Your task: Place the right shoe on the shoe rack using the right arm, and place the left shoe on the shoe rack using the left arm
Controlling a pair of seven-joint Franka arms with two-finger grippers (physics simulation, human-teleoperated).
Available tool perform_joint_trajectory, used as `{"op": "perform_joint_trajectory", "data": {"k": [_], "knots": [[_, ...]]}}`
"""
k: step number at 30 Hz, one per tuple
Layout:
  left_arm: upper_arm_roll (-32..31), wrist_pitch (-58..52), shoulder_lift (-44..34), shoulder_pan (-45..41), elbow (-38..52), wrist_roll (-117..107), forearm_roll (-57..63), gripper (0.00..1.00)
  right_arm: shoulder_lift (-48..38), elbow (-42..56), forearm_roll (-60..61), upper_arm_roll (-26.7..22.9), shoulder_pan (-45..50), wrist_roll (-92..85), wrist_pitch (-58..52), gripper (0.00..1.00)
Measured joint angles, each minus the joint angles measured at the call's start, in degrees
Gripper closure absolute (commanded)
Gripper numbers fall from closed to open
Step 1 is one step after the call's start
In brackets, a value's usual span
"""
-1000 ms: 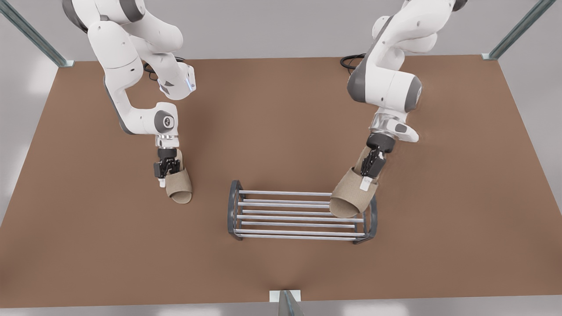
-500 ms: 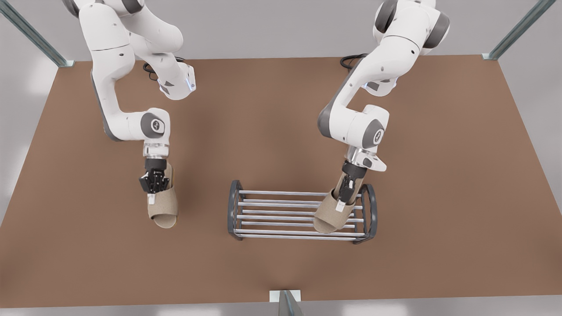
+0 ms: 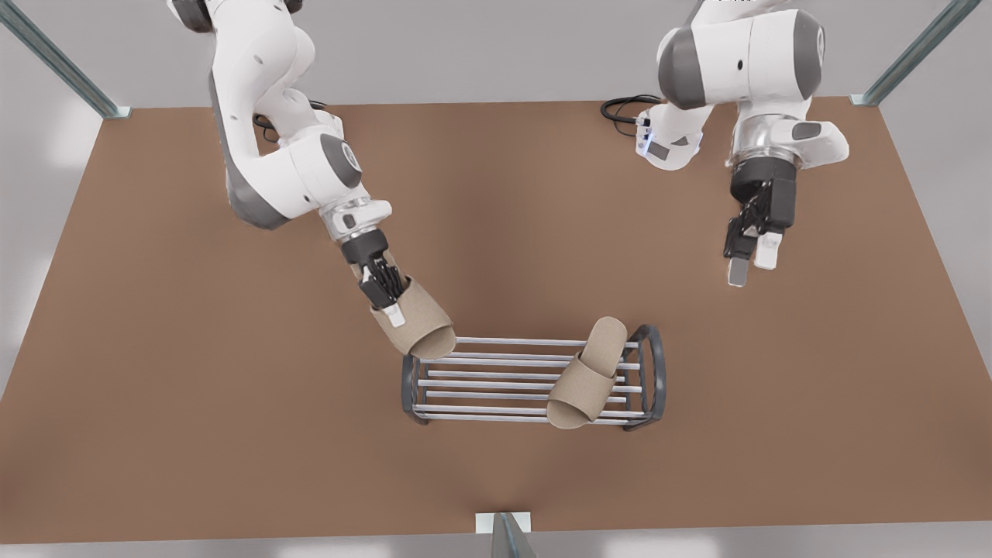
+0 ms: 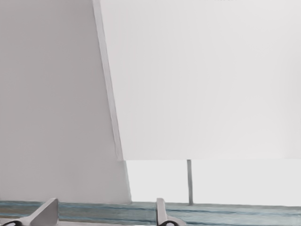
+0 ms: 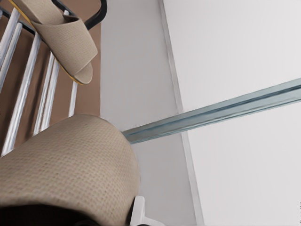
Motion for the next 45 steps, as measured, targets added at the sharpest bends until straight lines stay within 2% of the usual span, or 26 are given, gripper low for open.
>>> {"op": "perform_joint_trajectory", "data": {"k": [2, 5, 7, 9, 10, 11, 14, 16, 20, 22, 23, 29, 30, 31, 36, 38, 40, 45], "knots": [[-0.3, -6.0, 1.0, 1.7, -11.8, 0.6, 14.1, 0.0, 4.5, 4.3, 0.0, -7.9, 7.7, 0.3, 2.7, 0.79], [0.0, -22.0, 1.3, 9.8, -30.1, 1.4, 43.1, 0.0, 11.0, 9.3, 0.0, -18.0, 17.1, 0.7, 5.4, 0.79], [7.0, -38.0, -0.1, 12.8, -27.7, -0.4, 73.5, 0.0, 16.0, 12.1, 0.7, -24.3, 22.2, 1.0, 6.6, 0.79], [2.2, -53.3, 0.4, 26.5, -25.1, -6.3, 106.4, 0.0, 20.0, 14.5, 3.7, -28.3, 24.2, 1.3, 7.5, 0.79], [0.5, -60.7, 1.7, 30.5, -23.6, -9.3, 118.3, 0.0, 21.7, 15.6, 4.9, -29.3, 24.5, 1.4, 7.8, 0.79], [-0.2, -67.9, 3.6, 30.9, -20.0, -12.1, 126.7, 0.0, 23.8, 17.1, 6.6, -30.8, 24.6, 1.5, 8.1, 0.79], [-1.2, -87.2, 12.0, 19.0, -6.4, -20.8, 141.0, 0.0, 30.0, 21.5, 12.6, -34.2, 23.8, 1.8, 8.7, 0.79], [-1.6, -97.9, 17.9, 15.7, 2.0, -27.0, 145.7, 0.0, 33.4, 23.9, 16.6, -35.7, 23.0, 2.0, 9.0, 0.79], [-1.4, -110.9, 19.9, 15.1, 4.8, -38.3, 149.6, 0.0, 37.6, 25.9, 24.6, -37.9, 22.2, 2.4, 9.2, 0.79], [-1.5, -110.7, 14.5, 15.1, -4.3, -44.1, 147.7, 0.0, 38.2, 26.1, 27.1, -38.0, 22.1, 2.5, 9.3, 0.79], [-1.5, -110.3, 13.0, 15.1, -5.5, -46.8, 147.1, 0.0, 38.3, 26.1, 28.0, -38.1, 22.1, 2.6, 9.3, 0.79], [-1.5, -110.4, 10.6, 15.1, 2.9, -56.0, 145.6, 0.0, 43.2, 29.2, 33.2, -38.4, 18.3, 3.0, 9.3, 0.79], [-1.5, -110.5, 10.3, 15.1, 3.2, -56.9, 145.6, 0.0, 44.1, 29.7, 34.2, -38.3, 18.0, 3.1, 9.3, 0.55], [-1.6, -110.6, 10.1, 15.1, 3.4, -57.7, 145.6, 0.0, 44.7, 29.9, 35.4, -38.2, 17.7, 3.2, 9.1, 0.0], [-1.5, -111.6, 10.0, 15.1, 3.5, -61.3, 145.8, 0.0, 47.4, 32.6, 38.5, -37.8, 16.3, 3.7, 8.0, 0.0], [-1.4, -111.8, 10.0, 15.1, 3.5, -62.5, 145.9, 0.0, 42.1, 24.5, 32.6, -34.2, 20.8, 3.8, 8.1, 0.0], [-1.3, -112.0, 10.0, 15.1, 3.5, -63.5, 145.9, 0.0, 39.1, 17.6, 26.2, -32.6, 24.1, 3.8, 8.3, 0.0], [-1.3, -112.3, 9.9, 15.1, 3.6, -65.7, 145.9, 0.0, 22.7, 8.8, 17.2, -28.2, 25.6, 4.1, 8.8, 0.0]]}}
